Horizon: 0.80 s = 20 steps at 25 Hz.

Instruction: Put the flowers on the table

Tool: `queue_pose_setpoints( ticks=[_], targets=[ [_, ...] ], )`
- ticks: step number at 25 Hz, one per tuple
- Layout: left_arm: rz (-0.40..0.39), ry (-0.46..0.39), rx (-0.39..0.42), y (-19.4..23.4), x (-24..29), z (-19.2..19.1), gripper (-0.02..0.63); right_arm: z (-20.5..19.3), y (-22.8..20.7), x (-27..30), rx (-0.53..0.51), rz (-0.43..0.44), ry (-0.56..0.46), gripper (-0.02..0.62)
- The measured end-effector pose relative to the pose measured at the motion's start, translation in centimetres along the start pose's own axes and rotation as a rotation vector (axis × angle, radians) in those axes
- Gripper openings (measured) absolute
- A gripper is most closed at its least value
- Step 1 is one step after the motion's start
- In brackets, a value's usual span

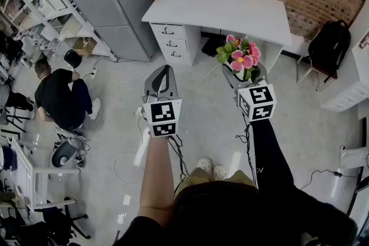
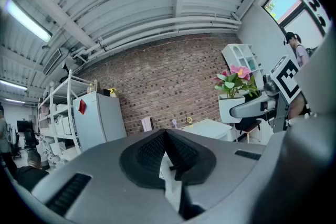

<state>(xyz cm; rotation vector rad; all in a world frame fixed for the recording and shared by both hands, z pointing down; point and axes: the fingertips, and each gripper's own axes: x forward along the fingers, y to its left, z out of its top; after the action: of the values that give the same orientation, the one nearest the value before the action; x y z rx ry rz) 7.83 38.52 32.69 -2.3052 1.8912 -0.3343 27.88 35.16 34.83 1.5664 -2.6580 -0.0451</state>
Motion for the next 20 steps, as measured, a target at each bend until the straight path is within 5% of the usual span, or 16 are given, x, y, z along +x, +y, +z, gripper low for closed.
queue_pose_setpoints(
  ticks=[20],
  targets=[
    [0.055,-0.001,-0.037,11.1,-0.2,-2.8,0.009,1.1,6.4,6.7,0.016,0.025,-0.031,0.336]
  ],
)
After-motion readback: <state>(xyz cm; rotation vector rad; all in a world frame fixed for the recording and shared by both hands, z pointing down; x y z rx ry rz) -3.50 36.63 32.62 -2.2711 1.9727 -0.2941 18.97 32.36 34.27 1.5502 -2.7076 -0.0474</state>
